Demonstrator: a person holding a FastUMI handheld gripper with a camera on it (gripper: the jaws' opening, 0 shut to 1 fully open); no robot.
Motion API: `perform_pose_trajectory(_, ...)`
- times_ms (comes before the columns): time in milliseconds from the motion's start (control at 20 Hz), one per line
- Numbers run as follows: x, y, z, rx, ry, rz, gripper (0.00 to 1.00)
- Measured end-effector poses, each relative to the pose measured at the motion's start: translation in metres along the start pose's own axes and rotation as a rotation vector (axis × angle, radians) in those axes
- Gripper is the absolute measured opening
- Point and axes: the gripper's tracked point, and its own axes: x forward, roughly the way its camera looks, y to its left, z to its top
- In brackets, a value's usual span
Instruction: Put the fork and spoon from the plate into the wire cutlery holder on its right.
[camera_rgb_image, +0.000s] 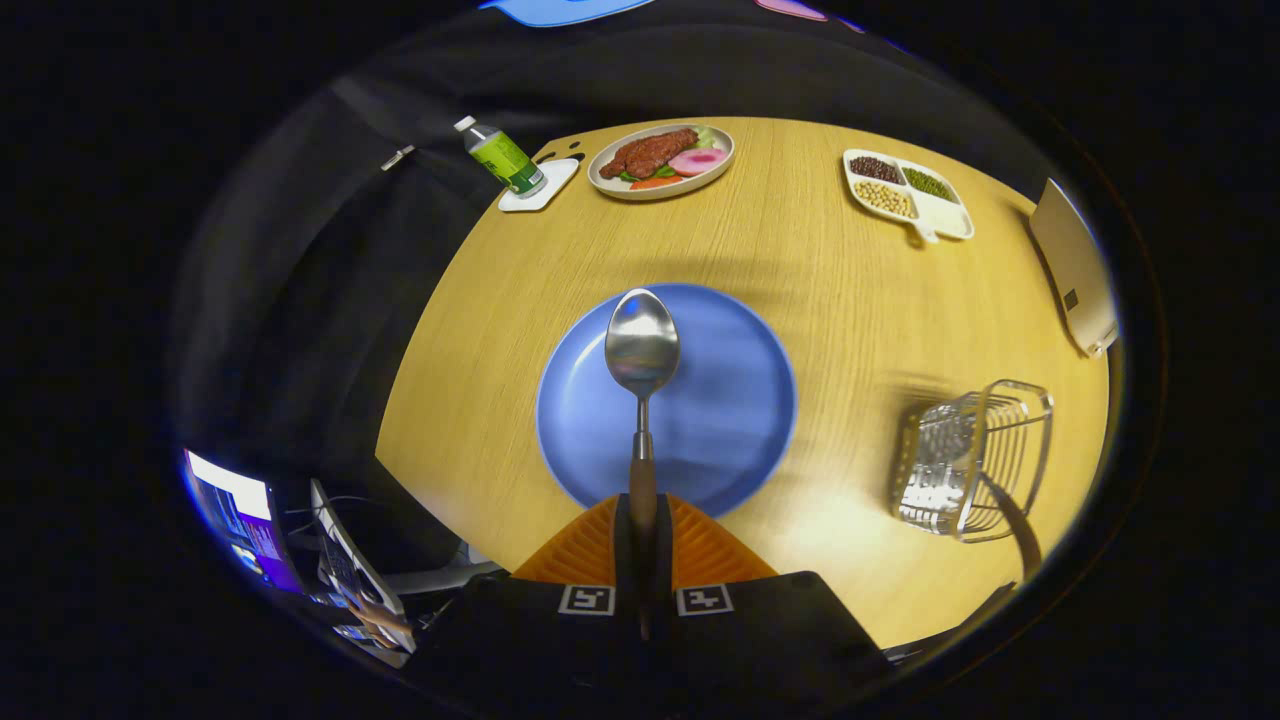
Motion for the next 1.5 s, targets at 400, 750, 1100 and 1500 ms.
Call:
perform_pose_trajectory(400,-0.088,-0.065,-0.002,-0.063,-0.038,-0.062,0.08)
perform_pose_trajectory(750,-0.131,-0.128,-0.021,-0.198,0.104,-0.165,0.08)
perform_pose_trajectory(1100,-0.130,-0.182,-0.028,-0.297,0.354,-0.202,0.08)
perform_pose_trajectory(1500,-0.100,-0.197,-0.026,-0.310,0.577,-0.179,0.08)
